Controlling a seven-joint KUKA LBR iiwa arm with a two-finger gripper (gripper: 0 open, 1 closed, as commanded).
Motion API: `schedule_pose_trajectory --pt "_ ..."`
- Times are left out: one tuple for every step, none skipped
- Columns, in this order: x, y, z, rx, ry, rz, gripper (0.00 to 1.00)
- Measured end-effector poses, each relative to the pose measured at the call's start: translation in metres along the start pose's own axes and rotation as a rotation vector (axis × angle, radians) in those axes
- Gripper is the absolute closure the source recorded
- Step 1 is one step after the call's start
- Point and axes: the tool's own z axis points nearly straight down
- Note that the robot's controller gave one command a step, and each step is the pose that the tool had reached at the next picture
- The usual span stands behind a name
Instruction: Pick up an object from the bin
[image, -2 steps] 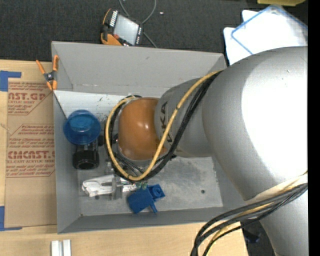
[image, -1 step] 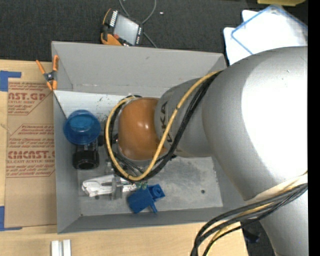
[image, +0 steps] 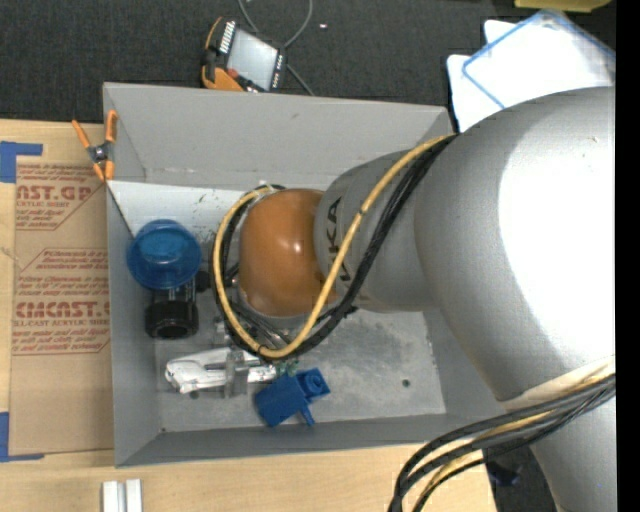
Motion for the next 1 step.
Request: schedule_pose_trajectory --pt "0.002 0.0 -0.0458 0.002 0.007 0.0 1.0"
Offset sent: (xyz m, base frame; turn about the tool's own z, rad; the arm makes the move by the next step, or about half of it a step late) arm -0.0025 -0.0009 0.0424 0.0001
